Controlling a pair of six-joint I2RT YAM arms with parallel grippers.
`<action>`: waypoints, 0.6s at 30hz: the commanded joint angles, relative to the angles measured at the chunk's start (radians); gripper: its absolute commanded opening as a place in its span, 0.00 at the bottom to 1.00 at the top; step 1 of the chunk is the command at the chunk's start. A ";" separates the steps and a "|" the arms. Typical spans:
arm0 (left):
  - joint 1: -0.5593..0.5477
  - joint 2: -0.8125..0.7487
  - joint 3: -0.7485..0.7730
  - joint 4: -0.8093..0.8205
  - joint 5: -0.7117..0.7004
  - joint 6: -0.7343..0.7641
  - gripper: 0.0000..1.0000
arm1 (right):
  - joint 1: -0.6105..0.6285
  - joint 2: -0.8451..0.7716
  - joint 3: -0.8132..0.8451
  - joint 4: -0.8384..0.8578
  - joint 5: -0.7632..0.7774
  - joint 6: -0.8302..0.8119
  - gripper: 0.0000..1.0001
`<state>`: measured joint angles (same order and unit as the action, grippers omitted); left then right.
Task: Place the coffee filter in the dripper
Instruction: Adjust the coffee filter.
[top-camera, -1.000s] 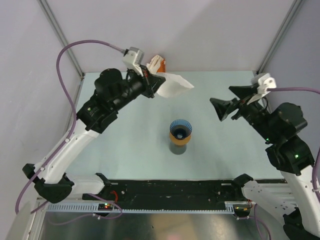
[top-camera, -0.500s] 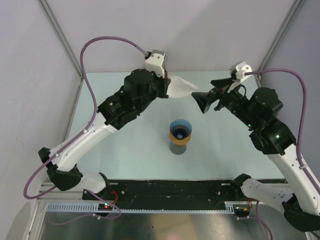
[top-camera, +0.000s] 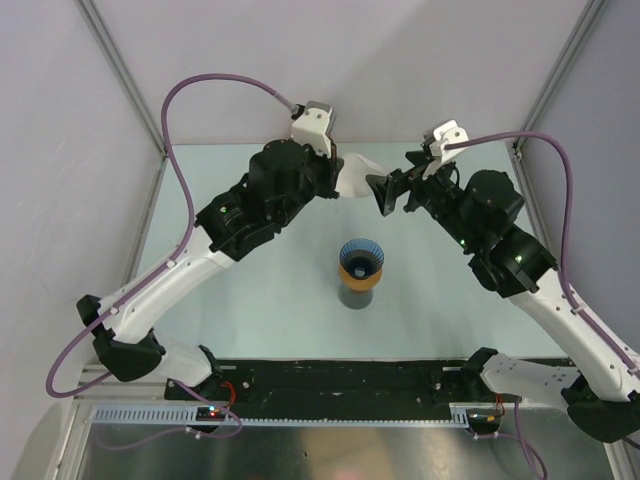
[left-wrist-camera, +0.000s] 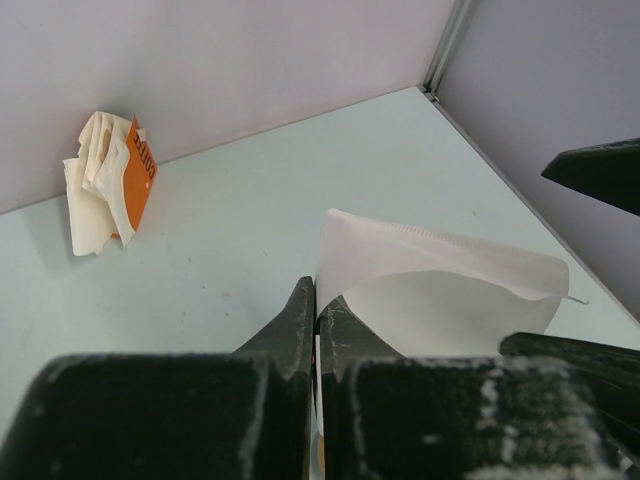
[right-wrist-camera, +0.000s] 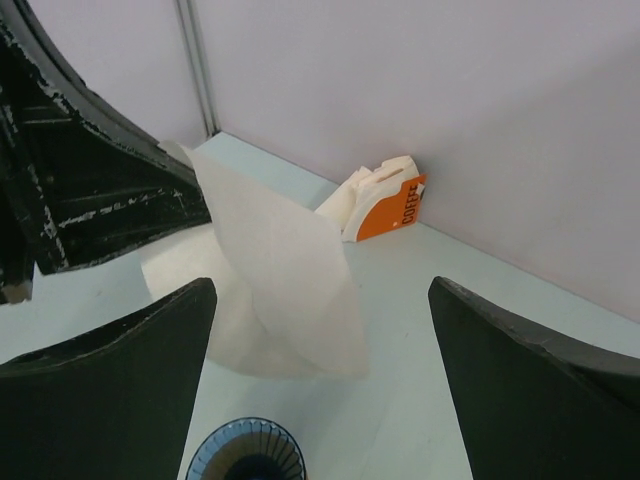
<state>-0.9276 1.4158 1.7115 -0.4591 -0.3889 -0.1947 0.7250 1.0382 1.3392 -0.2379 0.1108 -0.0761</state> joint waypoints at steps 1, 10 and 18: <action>-0.009 -0.021 0.035 0.028 0.001 -0.023 0.00 | 0.022 0.022 0.002 0.107 0.086 0.000 0.92; -0.009 -0.028 0.027 0.036 0.006 -0.051 0.00 | 0.030 0.054 0.000 0.100 0.175 0.096 0.81; -0.009 -0.037 0.012 0.047 0.025 -0.071 0.00 | 0.029 0.066 -0.007 0.068 0.161 0.213 0.83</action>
<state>-0.9295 1.4155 1.7115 -0.4564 -0.3775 -0.2375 0.7498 1.1004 1.3380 -0.1890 0.2584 0.0559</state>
